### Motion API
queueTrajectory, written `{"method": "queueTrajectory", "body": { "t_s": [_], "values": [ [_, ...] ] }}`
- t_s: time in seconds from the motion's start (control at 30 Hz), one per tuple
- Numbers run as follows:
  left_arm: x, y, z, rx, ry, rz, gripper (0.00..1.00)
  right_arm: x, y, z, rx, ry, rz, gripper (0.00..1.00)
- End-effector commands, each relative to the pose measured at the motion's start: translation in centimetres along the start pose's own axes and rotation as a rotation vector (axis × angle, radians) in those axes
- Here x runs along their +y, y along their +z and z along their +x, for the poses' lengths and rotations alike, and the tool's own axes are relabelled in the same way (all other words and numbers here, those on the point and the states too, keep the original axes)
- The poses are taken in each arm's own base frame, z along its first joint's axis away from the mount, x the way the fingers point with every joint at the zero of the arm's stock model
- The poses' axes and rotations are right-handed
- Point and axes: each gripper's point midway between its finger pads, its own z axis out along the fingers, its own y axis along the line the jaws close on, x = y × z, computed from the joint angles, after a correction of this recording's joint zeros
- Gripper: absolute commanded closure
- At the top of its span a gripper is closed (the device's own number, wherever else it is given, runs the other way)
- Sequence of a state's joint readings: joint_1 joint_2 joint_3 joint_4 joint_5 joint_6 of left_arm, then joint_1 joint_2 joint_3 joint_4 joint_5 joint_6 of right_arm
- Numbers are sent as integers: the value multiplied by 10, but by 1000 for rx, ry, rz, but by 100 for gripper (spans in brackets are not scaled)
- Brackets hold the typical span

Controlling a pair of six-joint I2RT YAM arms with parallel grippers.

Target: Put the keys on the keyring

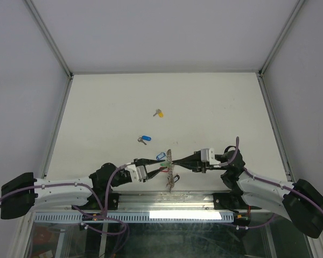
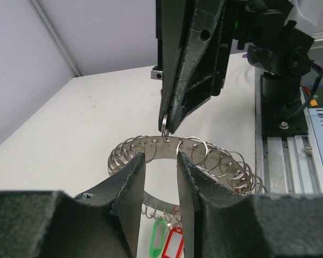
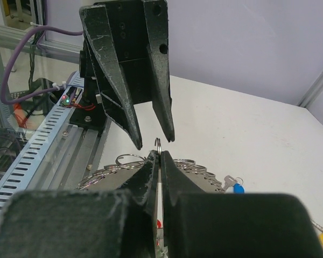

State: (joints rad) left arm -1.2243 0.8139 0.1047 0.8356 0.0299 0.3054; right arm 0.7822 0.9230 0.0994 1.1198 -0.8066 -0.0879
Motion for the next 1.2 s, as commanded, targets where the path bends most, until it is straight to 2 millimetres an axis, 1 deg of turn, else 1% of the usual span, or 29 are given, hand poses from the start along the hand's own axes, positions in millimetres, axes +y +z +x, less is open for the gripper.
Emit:
{"method": "queueTrajectory", "body": {
  "t_s": [0.0, 0.1, 0.27, 0.43, 0.53, 0.77, 0.87, 1.0, 1.17],
  "values": [
    [-13, 14, -20, -44, 46, 106, 71, -7, 6, -33, -87, -184, -20, 100],
    [-17, 17, -18, -26, 57, 133, 71, -5, 6, -27, -55, -226, -44, 100],
    [-15, 20, -18, -18, 78, 128, 72, -8, 7, -24, -18, -277, -54, 100],
    [-14, 25, -11, 19, 88, 130, 75, -10, 8, -26, 3, -329, -69, 100],
    [-13, 25, -9, 28, 91, 127, 75, -7, 7, -22, 19, -362, -101, 100],
    [-7, 22, -2, 61, 93, 93, 79, -6, 5, -20, 53, -428, -126, 100],
    [-6, 21, -1, 67, 103, 87, 78, -7, 5, -21, 55, -436, -125, 100],
    [-6, 23, 2, 77, 115, 91, 75, -6, 6, -23, 49, -431, -132, 100],
    [-6, 28, 2, 76, 126, 95, 75, -4, 7, -22, 49, -416, -139, 100]
  ]
}}
